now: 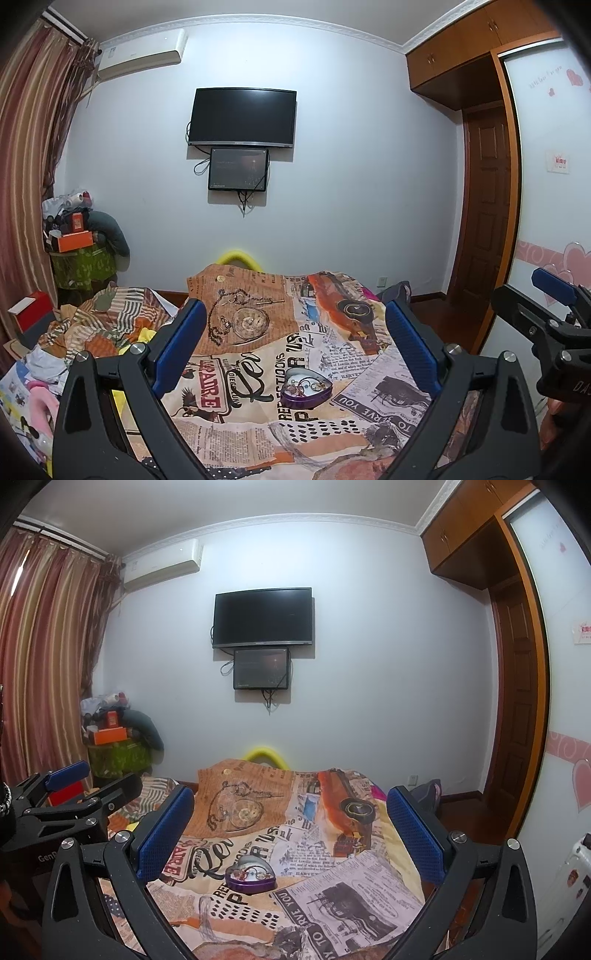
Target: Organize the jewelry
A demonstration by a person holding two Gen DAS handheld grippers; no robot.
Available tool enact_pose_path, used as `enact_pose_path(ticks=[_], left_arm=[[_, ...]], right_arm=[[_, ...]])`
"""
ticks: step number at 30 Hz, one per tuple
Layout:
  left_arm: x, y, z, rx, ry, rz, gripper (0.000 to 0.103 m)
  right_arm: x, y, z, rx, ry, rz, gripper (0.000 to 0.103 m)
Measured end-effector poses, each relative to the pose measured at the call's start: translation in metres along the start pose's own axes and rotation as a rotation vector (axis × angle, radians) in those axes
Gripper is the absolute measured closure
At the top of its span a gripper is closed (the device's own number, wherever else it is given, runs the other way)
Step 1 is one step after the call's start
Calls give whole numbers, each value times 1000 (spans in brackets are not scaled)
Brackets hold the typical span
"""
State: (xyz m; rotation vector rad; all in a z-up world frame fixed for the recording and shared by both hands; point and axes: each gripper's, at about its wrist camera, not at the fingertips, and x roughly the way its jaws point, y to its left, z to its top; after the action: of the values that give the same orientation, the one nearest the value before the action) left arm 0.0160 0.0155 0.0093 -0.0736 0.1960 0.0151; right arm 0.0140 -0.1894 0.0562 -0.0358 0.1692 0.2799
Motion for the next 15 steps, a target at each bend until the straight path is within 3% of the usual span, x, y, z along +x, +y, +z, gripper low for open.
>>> enact_pose_path(ticks=[15], left_arm=[[-1, 0, -2, -1, -6, -21, 4]], right_arm=[[2, -4, 0, 8, 0, -9, 0]])
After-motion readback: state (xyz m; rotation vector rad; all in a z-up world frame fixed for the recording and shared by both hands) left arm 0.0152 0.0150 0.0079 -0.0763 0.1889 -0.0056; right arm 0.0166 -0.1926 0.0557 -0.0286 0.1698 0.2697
